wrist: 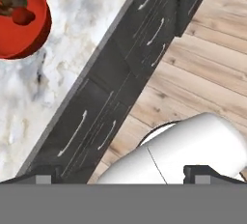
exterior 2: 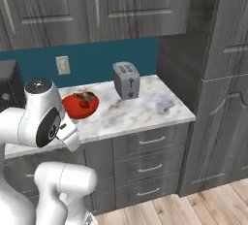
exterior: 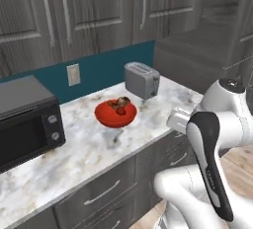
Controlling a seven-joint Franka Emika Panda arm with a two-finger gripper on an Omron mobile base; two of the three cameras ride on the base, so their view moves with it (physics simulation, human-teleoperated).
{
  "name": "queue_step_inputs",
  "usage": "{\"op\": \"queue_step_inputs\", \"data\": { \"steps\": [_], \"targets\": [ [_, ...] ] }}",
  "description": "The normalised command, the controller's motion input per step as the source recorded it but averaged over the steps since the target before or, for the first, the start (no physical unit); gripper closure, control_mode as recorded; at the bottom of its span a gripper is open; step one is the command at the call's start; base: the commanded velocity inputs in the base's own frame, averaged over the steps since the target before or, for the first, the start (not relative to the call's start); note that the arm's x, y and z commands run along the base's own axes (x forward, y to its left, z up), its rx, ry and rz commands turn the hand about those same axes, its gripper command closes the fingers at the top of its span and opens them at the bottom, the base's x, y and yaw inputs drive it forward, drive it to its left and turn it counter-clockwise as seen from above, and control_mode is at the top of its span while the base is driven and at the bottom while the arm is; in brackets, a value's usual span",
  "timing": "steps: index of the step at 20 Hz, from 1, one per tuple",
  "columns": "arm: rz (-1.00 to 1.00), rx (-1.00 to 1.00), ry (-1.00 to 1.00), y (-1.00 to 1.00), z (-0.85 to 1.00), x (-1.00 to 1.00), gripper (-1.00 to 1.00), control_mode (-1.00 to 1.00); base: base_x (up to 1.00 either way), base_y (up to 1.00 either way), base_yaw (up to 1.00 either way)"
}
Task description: Take the bell pepper, peach, and chicken drumstick from the freezer and place them in the bowl on the counter.
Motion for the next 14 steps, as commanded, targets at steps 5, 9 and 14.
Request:
{"op": "queue_step_inputs", "data": {
  "steps": [5,9,14],
  "targets": [
    [0.00,0.00,0.00,0.00,0.00,0.00,-1.00,1.00,-1.00,0.23,-0.63],
    [0.00,0.00,0.00,0.00,0.00,0.00,-1.00,1.00,-1.00,0.36,-0.75],
    [0.00,0.00,0.00,0.00,0.00,0.00,-1.00,1.00,-0.97,0.50,-0.75]
  ]
}}
